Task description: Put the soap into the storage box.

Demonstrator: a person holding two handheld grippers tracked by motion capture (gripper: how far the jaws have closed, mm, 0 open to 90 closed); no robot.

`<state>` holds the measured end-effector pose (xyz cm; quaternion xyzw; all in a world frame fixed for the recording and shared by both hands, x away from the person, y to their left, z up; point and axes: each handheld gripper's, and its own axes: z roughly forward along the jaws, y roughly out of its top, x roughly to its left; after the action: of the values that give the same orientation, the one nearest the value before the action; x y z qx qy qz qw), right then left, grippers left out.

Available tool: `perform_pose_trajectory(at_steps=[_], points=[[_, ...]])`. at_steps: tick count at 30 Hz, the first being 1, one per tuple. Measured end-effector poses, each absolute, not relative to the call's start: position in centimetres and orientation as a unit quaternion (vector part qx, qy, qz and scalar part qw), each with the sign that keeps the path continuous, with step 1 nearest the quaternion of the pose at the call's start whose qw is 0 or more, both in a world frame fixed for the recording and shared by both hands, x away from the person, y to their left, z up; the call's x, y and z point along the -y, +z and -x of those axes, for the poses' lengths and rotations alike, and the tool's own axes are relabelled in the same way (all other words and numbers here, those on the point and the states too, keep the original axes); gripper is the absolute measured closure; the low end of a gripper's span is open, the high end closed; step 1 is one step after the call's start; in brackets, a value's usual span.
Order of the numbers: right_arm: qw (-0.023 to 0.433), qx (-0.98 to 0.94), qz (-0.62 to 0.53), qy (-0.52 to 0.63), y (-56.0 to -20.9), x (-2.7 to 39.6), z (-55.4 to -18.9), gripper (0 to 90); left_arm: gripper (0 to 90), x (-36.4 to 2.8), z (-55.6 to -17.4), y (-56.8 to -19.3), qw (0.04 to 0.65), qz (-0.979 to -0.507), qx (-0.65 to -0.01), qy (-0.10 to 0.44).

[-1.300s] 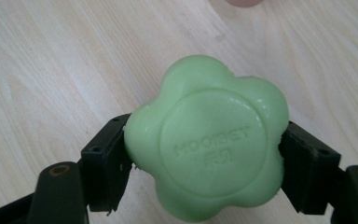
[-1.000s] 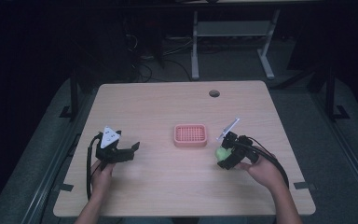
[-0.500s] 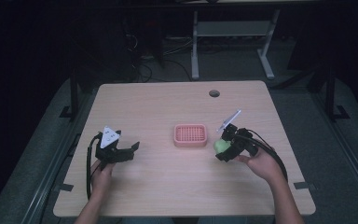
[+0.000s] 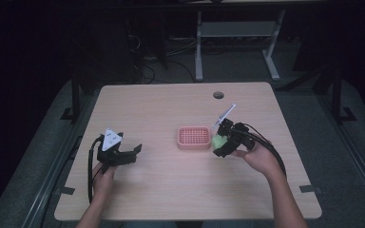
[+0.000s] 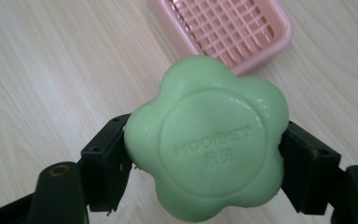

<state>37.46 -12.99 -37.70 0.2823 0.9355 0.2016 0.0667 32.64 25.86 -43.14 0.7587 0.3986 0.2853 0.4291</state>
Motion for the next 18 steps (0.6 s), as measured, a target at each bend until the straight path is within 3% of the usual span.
perform_pose_trajectory(at_steps=[18], points=[[0.056,-0.941,-0.267,0.198,-37.1,9.8,-40.5,26.1,14.3,-25.9,-32.6,-43.1,0.432,-0.757,-0.399,0.284]])
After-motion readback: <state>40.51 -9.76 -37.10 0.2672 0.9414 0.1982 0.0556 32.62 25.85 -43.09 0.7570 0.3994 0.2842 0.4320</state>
